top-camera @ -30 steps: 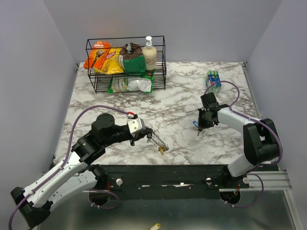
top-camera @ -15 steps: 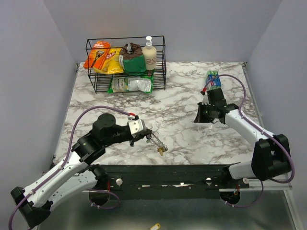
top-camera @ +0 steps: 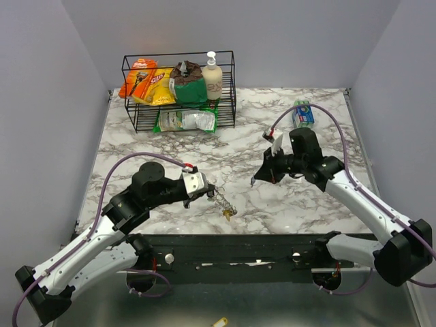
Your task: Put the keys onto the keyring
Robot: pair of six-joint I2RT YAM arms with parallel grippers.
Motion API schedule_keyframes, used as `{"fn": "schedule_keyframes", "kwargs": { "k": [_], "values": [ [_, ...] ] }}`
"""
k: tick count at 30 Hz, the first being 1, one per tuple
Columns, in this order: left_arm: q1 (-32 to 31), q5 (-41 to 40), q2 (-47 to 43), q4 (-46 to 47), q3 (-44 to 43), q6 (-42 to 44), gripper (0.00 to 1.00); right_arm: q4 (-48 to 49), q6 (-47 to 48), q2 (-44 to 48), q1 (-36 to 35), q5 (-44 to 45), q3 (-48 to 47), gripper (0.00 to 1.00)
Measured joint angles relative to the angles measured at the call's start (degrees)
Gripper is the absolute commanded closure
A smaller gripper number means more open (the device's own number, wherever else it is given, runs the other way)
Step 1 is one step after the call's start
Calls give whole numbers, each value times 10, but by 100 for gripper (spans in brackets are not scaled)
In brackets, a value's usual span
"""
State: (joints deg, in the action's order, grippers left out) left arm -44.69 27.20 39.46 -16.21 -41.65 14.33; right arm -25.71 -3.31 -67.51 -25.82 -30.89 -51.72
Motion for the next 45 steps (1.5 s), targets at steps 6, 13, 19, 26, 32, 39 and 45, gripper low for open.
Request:
{"fn": "schedule_keyframes", "kwargs": {
  "k": [6,13,19,26,32,39,45],
  "values": [
    [0,-3,-12,0,15,16,100,4,61,36,-66,-65,-17,100],
    [0,14,-24,1,38,37,100,8,105,56,-78,-128,-32,100],
    [0,33,-28,6,41,43,100,24,123,53,-79,-167,-60,100],
    [0,46,-13,41,41,0,100,35,137,26,-83,-185,-79,100],
    [0,44,15,83,52,-70,100,66,136,16,-83,-185,-52,100],
    [-5,15,62,156,115,-153,100,108,104,25,-84,-152,26,100],
    [-17,2,90,230,180,-186,100,135,60,25,-83,-102,69,100]
  ]
}}
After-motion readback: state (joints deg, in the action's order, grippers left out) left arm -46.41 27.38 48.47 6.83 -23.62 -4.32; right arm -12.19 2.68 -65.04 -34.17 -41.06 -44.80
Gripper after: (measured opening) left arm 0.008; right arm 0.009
